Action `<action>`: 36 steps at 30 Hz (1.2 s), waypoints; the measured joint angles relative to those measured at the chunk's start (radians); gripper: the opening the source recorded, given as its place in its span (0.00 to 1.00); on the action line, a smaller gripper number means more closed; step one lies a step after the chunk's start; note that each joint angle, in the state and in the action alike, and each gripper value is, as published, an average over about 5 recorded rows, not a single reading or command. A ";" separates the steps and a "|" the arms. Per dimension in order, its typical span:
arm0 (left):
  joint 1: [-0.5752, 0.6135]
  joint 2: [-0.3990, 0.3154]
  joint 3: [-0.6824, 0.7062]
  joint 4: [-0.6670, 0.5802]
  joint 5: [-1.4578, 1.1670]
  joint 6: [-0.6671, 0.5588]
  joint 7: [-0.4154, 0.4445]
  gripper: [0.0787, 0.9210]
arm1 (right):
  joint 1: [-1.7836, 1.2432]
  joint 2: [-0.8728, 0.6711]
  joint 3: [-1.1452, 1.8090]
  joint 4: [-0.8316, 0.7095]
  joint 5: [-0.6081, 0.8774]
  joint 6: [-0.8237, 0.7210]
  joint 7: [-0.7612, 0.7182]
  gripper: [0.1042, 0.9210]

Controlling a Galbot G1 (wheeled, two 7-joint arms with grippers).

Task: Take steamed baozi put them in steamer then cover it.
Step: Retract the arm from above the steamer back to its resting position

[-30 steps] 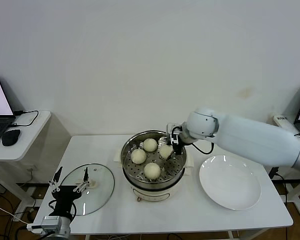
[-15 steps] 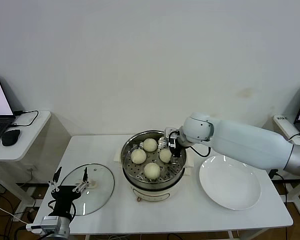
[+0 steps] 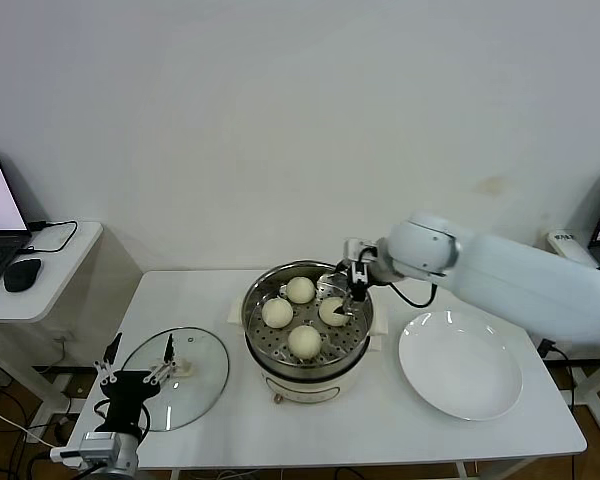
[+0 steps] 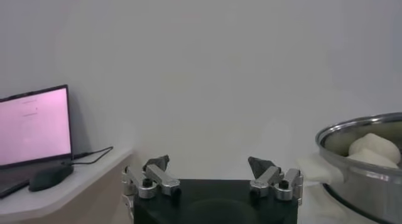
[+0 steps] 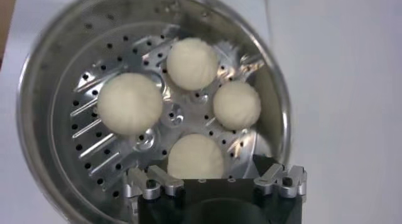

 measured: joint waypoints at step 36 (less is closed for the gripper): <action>0.036 0.020 -0.011 0.142 0.644 -0.116 -0.055 0.88 | -1.761 0.466 1.639 0.260 -0.299 0.785 0.423 0.88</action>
